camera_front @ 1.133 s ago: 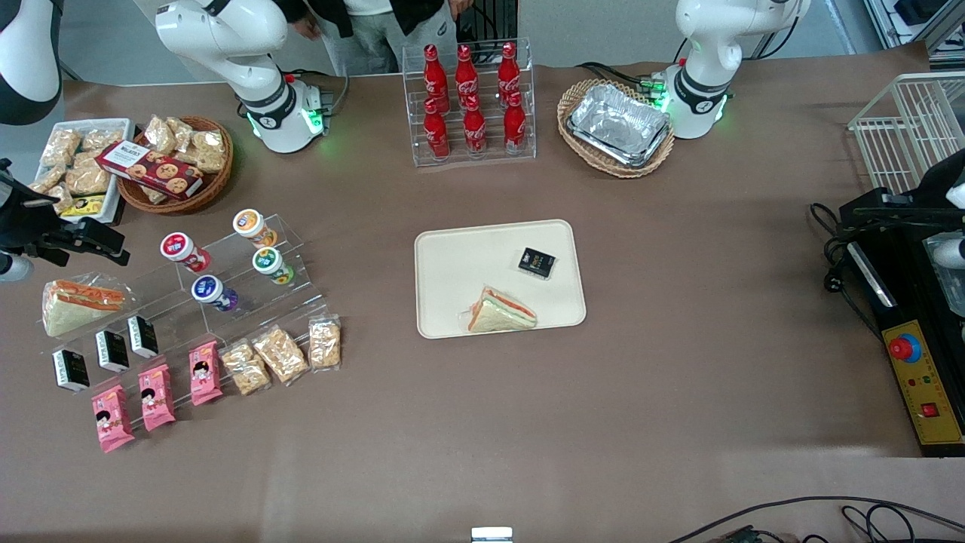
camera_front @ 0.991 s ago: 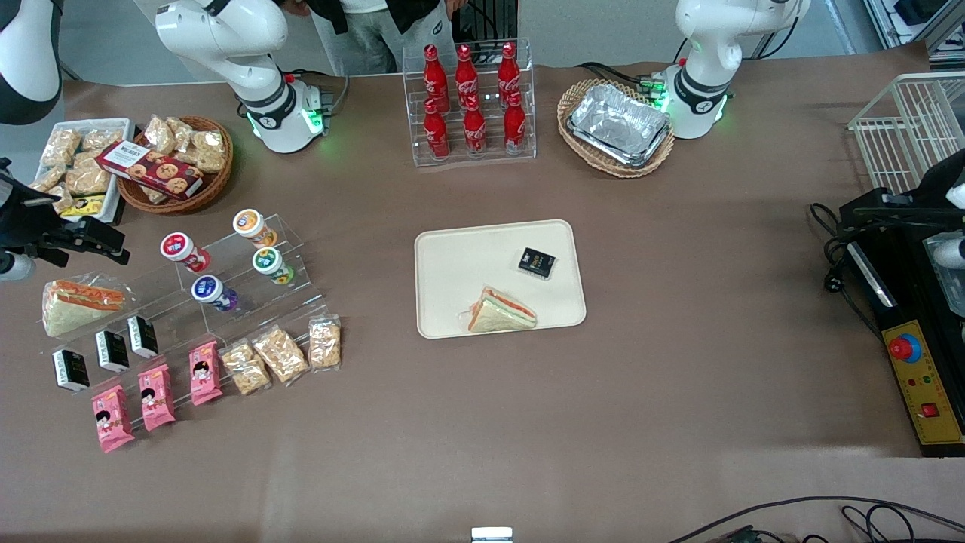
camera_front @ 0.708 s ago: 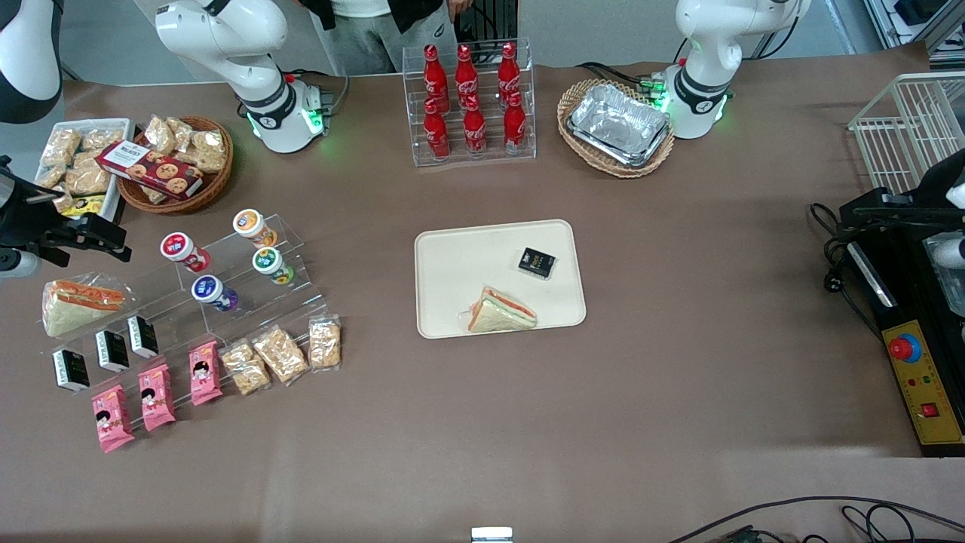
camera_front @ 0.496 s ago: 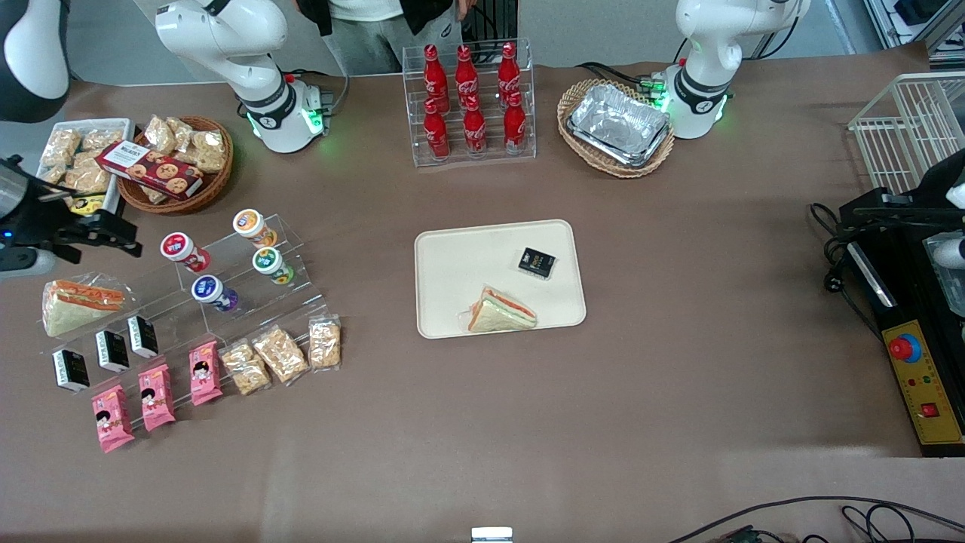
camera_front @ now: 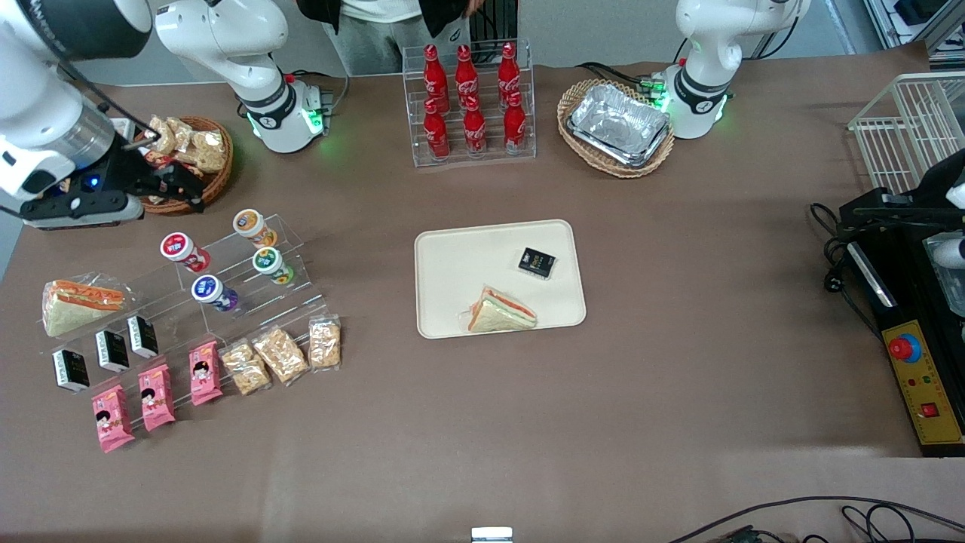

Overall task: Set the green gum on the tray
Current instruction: 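Move the right gripper over the acrylic rack toward the green gum tub, then lower the right gripper and close it on the green-lidded gum tub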

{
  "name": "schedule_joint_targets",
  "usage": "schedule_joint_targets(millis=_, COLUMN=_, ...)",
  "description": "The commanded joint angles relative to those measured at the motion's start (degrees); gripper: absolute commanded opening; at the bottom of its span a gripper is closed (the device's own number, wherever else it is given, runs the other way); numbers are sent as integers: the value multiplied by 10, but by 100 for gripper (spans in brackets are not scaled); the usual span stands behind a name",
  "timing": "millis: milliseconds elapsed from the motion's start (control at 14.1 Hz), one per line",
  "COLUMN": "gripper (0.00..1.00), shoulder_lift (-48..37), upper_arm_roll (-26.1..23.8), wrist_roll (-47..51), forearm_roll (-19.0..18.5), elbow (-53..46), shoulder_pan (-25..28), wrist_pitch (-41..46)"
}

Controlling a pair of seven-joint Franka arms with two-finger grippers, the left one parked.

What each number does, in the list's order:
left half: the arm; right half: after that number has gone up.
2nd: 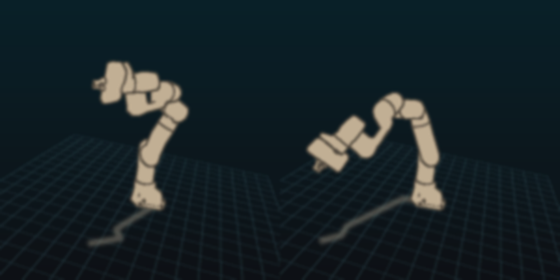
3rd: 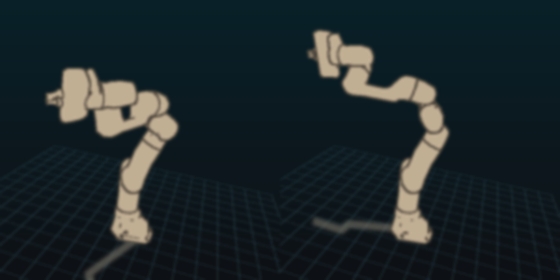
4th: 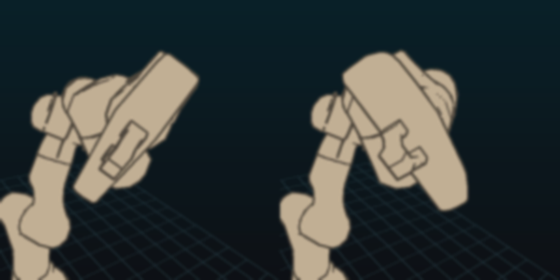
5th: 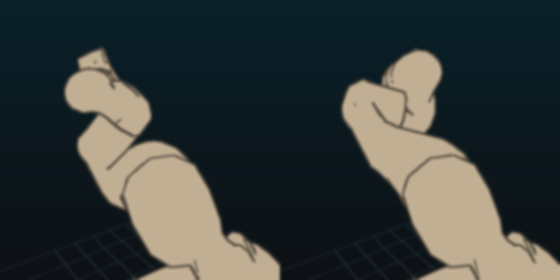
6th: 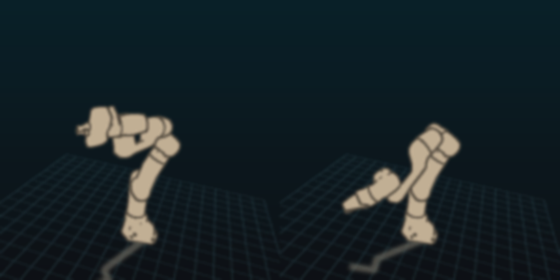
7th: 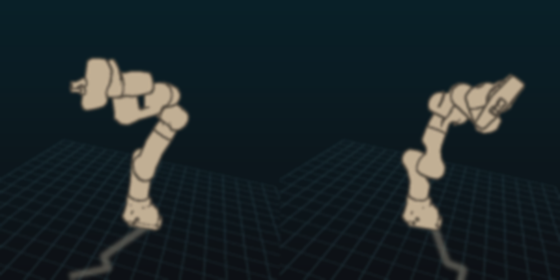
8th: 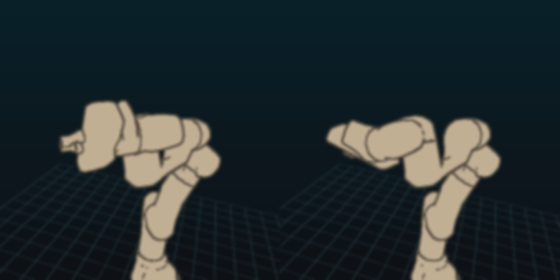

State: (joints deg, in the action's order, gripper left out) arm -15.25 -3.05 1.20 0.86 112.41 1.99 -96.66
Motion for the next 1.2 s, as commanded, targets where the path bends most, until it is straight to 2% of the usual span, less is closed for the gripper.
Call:
schedule_joint_targets(millis=0, gripper=100, shoulder_lift=-20, upper_arm_roll=-1, wrist_roll=4, forearm_roll=31, elbow=36, shoulder_pan=-3, wrist_pitch=-23)
schedule_joint_targets(millis=283, gripper=100, shoulder_lift=-16, upper_arm_roll=-3, wrist_roll=4, forearm_roll=35, elbow=75, shoulder_pan=-2, wrist_pitch=-67)
schedule_joint_targets(millis=850, gripper=100, shoulder_lift=75, upper_arm_roll=-3, wrist_roll=3, forearm_roll=35, elbow=208, shoulder_pan=13, wrist_pitch=-286)
schedule_joint_targets(millis=1133, gripper=100, shoulder_lift=121, upper_arm_roll=-3, wrist_roll=4, forearm_roll=35, elbow=221, shoulder_pan=21, wrist_pitch=-322)
